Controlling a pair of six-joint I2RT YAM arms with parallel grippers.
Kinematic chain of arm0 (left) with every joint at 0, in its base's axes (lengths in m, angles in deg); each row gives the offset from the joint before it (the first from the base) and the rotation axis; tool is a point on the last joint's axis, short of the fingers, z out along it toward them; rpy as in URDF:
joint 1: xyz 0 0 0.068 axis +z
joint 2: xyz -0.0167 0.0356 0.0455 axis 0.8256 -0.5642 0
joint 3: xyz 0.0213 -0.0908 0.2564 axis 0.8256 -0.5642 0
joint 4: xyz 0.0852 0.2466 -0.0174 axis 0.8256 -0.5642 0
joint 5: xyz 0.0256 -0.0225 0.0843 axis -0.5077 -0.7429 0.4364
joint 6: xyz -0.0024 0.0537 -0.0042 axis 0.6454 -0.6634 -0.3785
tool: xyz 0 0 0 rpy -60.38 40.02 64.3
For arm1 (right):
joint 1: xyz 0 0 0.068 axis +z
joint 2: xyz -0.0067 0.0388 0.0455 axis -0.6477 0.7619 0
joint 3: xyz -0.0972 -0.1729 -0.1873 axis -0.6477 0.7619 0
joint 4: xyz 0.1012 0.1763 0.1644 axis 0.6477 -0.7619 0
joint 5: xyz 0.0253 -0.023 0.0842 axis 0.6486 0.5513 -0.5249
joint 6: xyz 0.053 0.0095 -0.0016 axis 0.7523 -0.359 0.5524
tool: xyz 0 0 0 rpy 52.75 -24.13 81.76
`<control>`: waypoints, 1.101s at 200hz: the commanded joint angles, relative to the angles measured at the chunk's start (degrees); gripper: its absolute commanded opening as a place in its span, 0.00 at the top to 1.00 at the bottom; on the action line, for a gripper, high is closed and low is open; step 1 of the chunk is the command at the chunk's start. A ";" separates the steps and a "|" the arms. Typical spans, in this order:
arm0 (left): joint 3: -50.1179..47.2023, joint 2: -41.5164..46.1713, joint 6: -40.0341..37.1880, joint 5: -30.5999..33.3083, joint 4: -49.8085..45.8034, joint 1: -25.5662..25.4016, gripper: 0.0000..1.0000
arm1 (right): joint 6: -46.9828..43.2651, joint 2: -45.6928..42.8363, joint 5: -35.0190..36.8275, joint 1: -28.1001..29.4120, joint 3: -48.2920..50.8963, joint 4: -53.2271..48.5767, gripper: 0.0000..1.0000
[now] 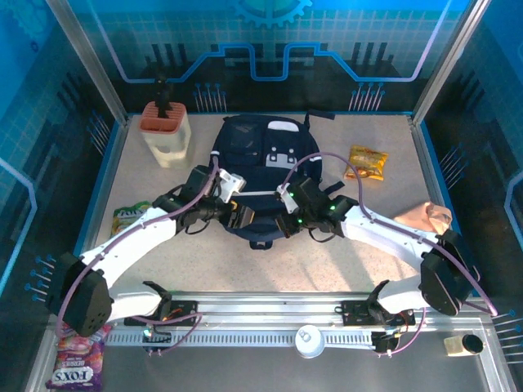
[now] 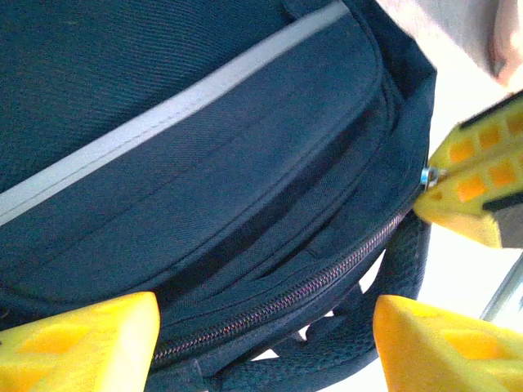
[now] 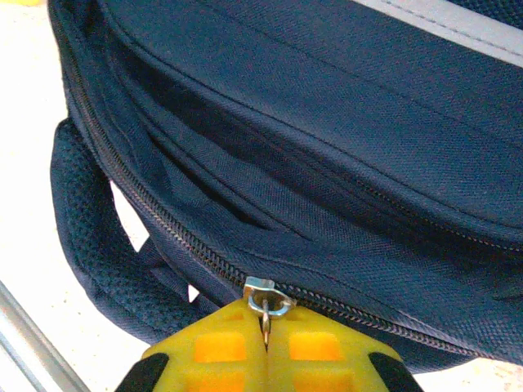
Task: Pack books, pencil case, and school supplies into a backpack
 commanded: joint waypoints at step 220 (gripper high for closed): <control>6.17 -1.68 -21.04 4.80 0.09 -3.61 1.00 | 6.77 -9.66 13.03 -11.45 11.07 -3.58 0.96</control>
